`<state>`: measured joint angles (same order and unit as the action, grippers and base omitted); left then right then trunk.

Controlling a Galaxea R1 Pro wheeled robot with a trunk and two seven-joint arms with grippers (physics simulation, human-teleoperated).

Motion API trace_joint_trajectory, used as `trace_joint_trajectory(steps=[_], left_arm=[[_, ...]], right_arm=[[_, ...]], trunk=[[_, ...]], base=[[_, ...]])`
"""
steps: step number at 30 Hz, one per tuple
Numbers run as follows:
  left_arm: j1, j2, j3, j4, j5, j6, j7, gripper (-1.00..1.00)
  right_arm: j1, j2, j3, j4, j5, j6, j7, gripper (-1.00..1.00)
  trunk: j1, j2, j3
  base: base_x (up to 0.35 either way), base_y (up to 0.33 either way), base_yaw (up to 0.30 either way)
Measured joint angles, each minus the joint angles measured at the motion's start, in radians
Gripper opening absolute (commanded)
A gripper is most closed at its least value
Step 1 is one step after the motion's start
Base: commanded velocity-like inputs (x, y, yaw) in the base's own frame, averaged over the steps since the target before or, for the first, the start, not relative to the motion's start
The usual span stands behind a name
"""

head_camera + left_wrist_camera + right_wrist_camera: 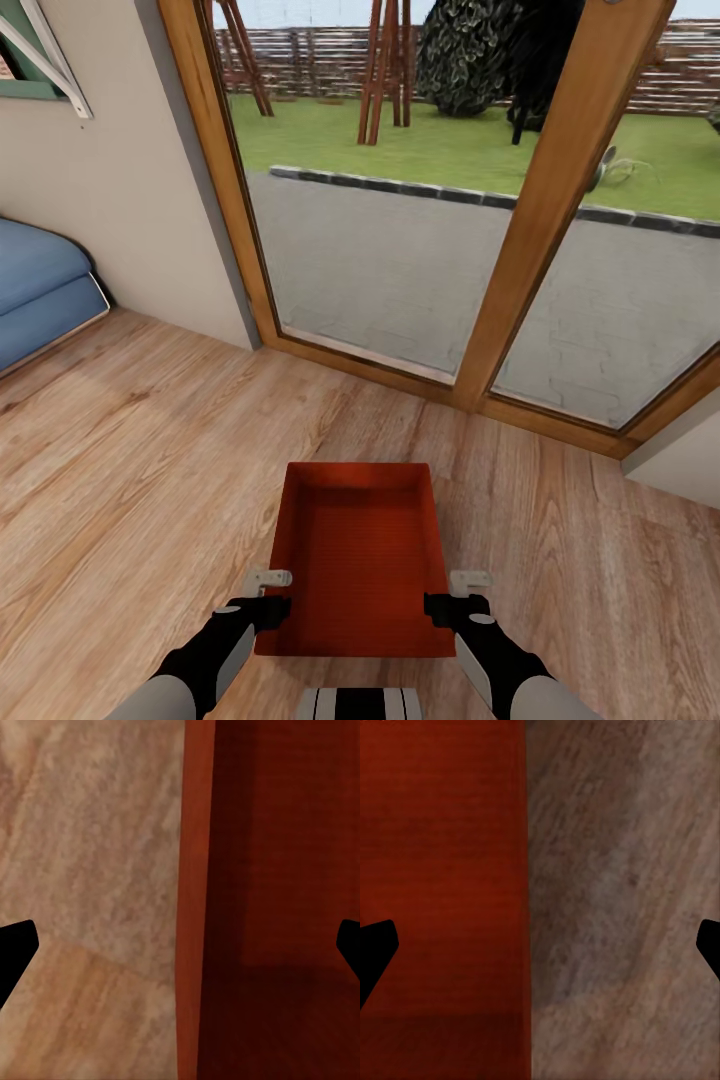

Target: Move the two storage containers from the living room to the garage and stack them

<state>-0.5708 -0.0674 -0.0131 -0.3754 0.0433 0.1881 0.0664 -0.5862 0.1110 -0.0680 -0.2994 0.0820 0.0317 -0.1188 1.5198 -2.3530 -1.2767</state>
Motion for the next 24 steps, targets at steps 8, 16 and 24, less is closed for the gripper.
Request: trace_joint_trajectory(steps=[8, 16, 24], left_arm=[[0.0, 0.0, 0.0, 0.0, 0.001, 0.001, 0.0, 1.0], [0.0, 0.0, 0.0, 0.0, 0.002, 0.001, 0.034, 1.0], [0.0, -0.001, -0.005, 0.002, 0.021, -0.001, 0.043, -1.0]], right_arm=[[0.0, 0.0, 0.0, 0.0, 0.0, -0.001, 0.0, 1.0], [0.0, 0.0, 0.0, 0.0, 0.0, -0.001, 0.001, 1.0], [0.001, 0.001, 0.007, 0.0, -0.008, -0.001, 0.007, -1.0]], trunk=[[0.0, 0.0, 0.0], [0.0, 0.0, 0.0], [0.0, 0.0, 0.0]], base=[[0.0, 0.0, 0.0], [0.0, 0.0, 0.0], [0.0, 0.0, 0.0]])
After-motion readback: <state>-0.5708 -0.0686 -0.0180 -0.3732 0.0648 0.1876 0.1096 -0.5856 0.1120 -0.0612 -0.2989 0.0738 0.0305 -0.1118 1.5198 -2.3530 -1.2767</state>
